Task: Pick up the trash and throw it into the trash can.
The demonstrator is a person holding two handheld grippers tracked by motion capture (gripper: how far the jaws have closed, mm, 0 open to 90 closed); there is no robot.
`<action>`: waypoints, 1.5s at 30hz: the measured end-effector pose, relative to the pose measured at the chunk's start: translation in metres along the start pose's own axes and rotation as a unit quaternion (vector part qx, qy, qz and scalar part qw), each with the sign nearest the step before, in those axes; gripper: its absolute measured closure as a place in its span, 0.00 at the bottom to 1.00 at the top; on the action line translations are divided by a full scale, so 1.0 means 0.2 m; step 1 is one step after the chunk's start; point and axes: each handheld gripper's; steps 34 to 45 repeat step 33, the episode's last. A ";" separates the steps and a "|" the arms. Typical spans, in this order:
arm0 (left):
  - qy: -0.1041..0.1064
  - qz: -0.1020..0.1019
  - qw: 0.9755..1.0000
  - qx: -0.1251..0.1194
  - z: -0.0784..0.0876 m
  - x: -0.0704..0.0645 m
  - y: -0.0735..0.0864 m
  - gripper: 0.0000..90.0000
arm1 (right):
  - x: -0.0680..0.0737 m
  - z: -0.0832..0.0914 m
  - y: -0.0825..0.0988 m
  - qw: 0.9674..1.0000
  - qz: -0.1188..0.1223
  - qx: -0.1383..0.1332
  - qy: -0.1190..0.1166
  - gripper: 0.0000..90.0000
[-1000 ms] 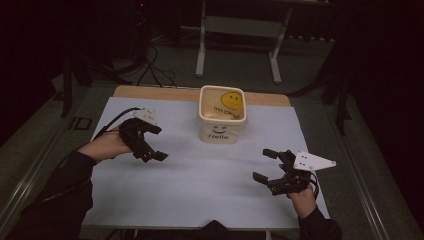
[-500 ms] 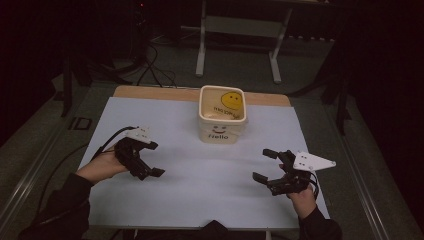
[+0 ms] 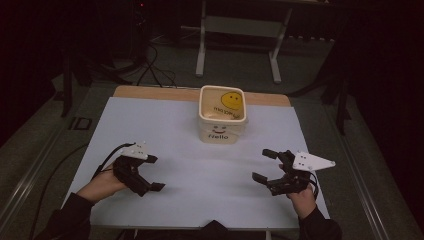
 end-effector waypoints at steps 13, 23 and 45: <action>-0.026 0.027 0.998 -0.051 -0.08 -0.06 0.10 0.01 | 0.00 0.00 0.00 1.000 0.002 0.002 0.000 0.14; -0.029 0.040 0.997 -0.066 -0.12 -0.05 0.15 0.01 | -0.01 0.01 0.00 1.000 0.000 0.002 0.001 0.14; -0.035 0.039 0.996 -0.067 -0.15 -0.04 0.15 0.01 | 0.00 -0.01 0.01 1.000 0.001 0.009 -0.001 0.14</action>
Point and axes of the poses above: each handheld gripper's, and its own axes: z roughly backward along the jaws, y roughly out of its underside, x roughly to its left, and after that the axes turned 7 degrees about y, right-handed
